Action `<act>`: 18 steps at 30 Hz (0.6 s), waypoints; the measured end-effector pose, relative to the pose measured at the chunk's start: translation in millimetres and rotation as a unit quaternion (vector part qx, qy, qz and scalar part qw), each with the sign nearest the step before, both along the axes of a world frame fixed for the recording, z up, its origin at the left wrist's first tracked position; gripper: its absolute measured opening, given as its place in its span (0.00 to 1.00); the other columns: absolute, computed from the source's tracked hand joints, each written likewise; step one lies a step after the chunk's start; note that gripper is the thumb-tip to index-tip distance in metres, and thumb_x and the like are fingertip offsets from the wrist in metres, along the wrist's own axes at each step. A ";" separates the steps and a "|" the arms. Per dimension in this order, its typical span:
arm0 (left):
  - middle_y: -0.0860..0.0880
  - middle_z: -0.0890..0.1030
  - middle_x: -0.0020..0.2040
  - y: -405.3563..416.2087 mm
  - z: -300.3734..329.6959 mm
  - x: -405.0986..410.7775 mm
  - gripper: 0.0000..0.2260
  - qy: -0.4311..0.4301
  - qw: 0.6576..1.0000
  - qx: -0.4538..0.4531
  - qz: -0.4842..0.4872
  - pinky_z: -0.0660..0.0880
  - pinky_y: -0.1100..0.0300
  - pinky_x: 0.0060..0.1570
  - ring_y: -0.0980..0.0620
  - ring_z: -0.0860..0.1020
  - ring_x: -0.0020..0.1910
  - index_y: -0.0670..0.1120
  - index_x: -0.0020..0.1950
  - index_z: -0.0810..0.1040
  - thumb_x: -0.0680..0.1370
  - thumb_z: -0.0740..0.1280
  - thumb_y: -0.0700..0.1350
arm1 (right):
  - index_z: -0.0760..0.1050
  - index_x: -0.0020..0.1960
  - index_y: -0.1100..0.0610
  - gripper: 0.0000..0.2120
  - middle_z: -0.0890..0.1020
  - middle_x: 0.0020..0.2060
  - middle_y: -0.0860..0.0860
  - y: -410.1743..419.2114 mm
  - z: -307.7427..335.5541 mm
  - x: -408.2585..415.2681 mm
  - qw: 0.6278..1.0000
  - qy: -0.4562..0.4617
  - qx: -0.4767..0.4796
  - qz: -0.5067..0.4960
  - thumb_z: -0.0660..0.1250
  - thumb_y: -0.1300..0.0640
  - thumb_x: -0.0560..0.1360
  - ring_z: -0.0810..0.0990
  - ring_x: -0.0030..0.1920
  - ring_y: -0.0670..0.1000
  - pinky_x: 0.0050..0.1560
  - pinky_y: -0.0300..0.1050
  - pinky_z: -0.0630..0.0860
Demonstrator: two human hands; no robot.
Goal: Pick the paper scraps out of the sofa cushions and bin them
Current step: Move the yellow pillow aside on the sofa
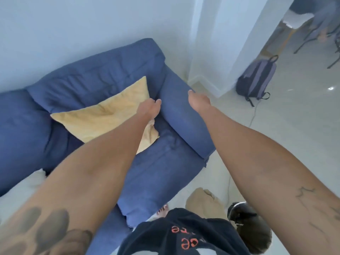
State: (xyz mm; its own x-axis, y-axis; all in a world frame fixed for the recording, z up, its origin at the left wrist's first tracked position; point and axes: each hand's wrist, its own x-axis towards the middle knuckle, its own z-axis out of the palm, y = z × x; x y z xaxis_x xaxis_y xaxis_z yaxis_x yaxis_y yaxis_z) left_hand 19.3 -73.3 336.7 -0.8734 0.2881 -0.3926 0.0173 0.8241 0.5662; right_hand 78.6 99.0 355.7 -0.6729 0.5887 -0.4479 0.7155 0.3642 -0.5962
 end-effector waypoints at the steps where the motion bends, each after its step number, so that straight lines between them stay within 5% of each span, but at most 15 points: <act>1: 0.39 0.77 0.65 -20.6 -7.3 -6.9 0.21 -0.014 0.999 0.000 0.033 0.68 0.52 0.63 0.39 0.74 0.64 0.38 0.64 0.76 0.84 0.53 0.52 | 0.69 0.70 0.64 0.25 0.73 0.69 0.61 -16.1 -5.4 -14.5 1.000 -0.003 -0.004 0.024 0.46 0.49 0.85 0.70 0.69 0.60 0.67 0.48 0.66; 10: 0.42 0.68 0.74 -150.1 -79.3 -19.3 0.28 -0.097 0.950 0.027 0.297 0.66 0.52 0.65 0.40 0.68 0.71 0.39 0.76 0.64 0.83 0.55 0.57 | 0.71 0.68 0.63 0.24 0.77 0.60 0.55 -112.6 -70.6 -113.2 0.984 -0.021 -0.072 0.162 0.52 0.47 0.82 0.73 0.53 0.56 0.51 0.45 0.66; 18: 0.44 0.64 0.76 -162.2 -121.7 -26.9 0.36 -0.150 0.867 0.064 0.471 0.65 0.50 0.66 0.42 0.65 0.73 0.42 0.79 0.56 0.79 0.60 0.63 | 0.59 0.76 0.62 0.38 0.72 0.68 0.54 -121.9 -138.4 -153.0 0.978 -0.083 -0.137 0.132 0.63 0.39 0.77 0.74 0.63 0.56 0.52 0.45 0.68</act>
